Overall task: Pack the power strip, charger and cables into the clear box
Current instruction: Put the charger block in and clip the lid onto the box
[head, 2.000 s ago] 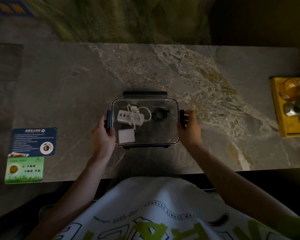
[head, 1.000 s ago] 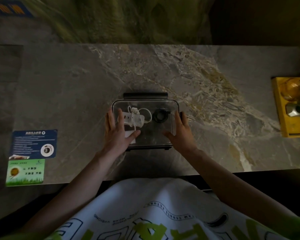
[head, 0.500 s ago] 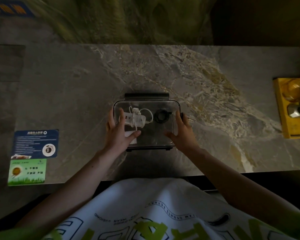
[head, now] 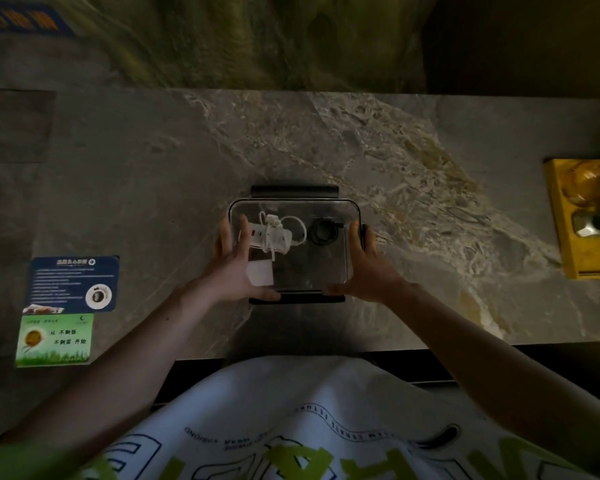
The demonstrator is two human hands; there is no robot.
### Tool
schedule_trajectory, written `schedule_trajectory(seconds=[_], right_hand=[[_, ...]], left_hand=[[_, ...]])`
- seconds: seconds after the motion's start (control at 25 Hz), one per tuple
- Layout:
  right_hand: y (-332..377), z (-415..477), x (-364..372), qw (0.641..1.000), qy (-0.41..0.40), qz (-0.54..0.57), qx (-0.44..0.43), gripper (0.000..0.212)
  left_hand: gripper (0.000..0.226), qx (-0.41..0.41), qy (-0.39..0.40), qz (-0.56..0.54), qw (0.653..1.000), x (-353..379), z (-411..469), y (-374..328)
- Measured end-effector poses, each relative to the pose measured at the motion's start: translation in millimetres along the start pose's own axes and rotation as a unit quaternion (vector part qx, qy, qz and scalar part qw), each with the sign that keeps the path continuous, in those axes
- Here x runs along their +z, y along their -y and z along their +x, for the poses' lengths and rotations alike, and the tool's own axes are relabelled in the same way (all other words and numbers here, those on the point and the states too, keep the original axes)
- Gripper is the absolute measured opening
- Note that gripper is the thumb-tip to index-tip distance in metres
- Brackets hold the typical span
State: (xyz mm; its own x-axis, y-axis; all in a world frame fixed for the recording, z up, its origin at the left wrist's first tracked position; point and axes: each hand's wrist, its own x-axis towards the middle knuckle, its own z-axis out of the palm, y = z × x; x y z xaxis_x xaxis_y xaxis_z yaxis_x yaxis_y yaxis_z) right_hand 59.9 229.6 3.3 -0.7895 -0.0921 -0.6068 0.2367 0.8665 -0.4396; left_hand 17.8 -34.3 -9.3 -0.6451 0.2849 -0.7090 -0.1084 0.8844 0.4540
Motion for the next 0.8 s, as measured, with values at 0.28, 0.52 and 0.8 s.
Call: schedule_trajectory(seconds=[0.28,0.52,0.8], right_hand=[[-2.1,3.7,2.0,0.999,0.021,-0.031,0.003,0.153],[-2.8,4.5,4.3,0.998,0.022,-0.059,0.008,0.157],[-6.1,5.8,4.9,0.998,0.011,-0.069,0.01,0.157]], left_hand=[[0.162,0.014,0.008,0.028,0.999,-4.2,-7.3,-1.5],[0.161,0.013,-0.001,0.055,0.998,-3.2,-7.3,-5.2],[0.159,0.017,-0.009,0.072,0.997,-1.5,-9.1,-5.3]])
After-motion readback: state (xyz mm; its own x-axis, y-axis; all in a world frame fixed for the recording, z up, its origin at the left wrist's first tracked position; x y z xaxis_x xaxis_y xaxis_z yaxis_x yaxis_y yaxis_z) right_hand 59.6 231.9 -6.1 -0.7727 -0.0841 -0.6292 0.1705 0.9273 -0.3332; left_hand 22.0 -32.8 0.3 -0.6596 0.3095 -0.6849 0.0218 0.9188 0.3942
